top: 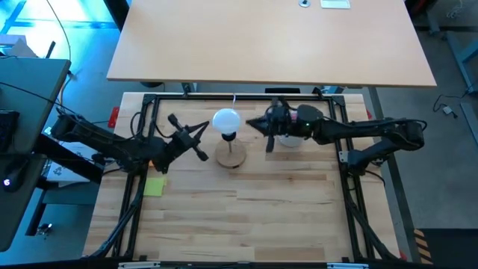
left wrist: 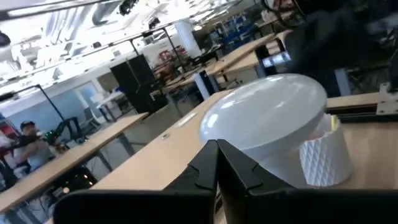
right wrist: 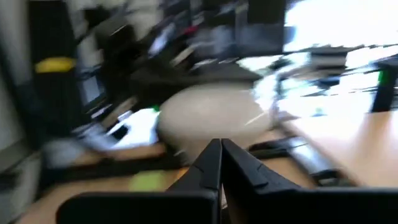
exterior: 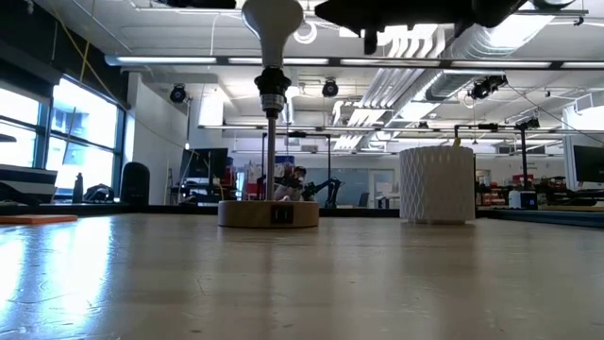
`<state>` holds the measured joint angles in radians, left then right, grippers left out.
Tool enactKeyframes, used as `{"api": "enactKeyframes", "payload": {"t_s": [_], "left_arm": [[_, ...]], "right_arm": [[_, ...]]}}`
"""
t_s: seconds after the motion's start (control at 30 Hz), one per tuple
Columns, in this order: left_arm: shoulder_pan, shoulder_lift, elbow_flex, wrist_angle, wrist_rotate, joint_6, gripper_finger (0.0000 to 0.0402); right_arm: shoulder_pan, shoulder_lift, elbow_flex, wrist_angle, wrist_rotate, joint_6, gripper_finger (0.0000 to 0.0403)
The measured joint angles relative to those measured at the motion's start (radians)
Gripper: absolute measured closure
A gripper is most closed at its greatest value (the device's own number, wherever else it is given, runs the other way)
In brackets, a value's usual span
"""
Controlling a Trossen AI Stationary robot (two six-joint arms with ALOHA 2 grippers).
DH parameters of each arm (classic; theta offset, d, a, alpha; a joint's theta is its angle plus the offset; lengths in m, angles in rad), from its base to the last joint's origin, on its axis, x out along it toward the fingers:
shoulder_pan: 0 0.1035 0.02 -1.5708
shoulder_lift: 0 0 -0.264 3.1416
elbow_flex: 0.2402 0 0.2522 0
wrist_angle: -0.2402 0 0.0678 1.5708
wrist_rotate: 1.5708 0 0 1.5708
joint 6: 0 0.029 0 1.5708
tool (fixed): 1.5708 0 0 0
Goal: Screw lightbulb
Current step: Insert the light bulb into the brown lamp
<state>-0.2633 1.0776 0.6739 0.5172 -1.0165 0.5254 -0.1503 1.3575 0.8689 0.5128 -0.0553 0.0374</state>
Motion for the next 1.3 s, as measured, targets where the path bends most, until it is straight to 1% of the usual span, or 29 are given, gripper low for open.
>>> {"api": "enactKeyframes", "payload": {"t_s": [0.1,0.2,0.33,0.4,0.53,0.63,0.73,0.8,0.83,0.93,0.97,1.0,1.07,1.17,1.3], "left_arm": [[-0.036,-0.012,0.0,0.005,-0.004,0.0,0.0401],[-0.053,-0.019,0.0,0.006,0.047,-0.011,0.0401],[-0.03,-0.004,0.0,-0.005,0.135,-0.053,0.0401],[-0.012,0.005,0.0,-0.005,0.142,-0.061,0.0401],[0.04,0.023,0.0,-0.006,0.155,-0.07,0.0401],[0.078,0.024,0.0,-0.01,0.179,-0.06,0.0401],[0.098,0.018,0.0,-0.041,0.16,-0.04,0.0401],[0.093,0.005,0.0,-0.064,0.134,-0.034,0.0401],[0.085,-0.002,0.0,-0.072,0.122,-0.034,0.0401],[0.05,-0.024,0.0,-0.089,0.077,-0.026,0.0401],[0.037,-0.031,0.0,-0.089,0.075,-0.025,0.0401],[0.026,-0.036,0.0,-0.081,0.079,-0.025,0.0401],[0.013,-0.042,0.0,-0.075,0.112,-0.026,0.0401],[0.018,-0.035,0.0,-0.073,0.159,-0.043,0.0401],[0.054,-0.017,0.0,-0.08,0.168,-0.061,0.0401]], "right_arm": [[0.004,-0.014,0.0,0.008,0.11,-0.001,0.0402],[-0.017,-0.004,0.0,0.037,0.121,0.008,0.0402],[-0.046,0.041,0.023,0.047,0.051,0.033,0.0403],[-0.046,0.059,0.035,0.043,0.009,0.032,0.0403],[-0.034,0.054,0.05,0.041,-0.074,0.031,0.0403],[-0.012,0.031,0.05,-0.006,-0.134,0.033,0.0403],[0.014,0.006,0.05,-0.074,-0.164,0.017,0.0403],[0.028,-0.009,0.049,-0.101,-0.138,-0.006,0.0403],[0.034,-0.017,0.049,-0.104,-0.096,-0.015,0.0403],[0.039,-0.032,0.049,-0.111,0.079,-0.017,0.0403],[0.034,-0.032,0.049,-0.112,0.134,-0.018,0.0403],[0.025,-0.028,0.049,-0.111,0.166,-0.019,0.0403],[0.001,-0.007,0.049,-0.086,0.17,-0.014,0.0403],[-0.029,0.031,0.049,-0.039,0.107,-0.011,0.0403],[-0.035,0.051,0.049,0.01,0.038,0.007,0.0403]]}}
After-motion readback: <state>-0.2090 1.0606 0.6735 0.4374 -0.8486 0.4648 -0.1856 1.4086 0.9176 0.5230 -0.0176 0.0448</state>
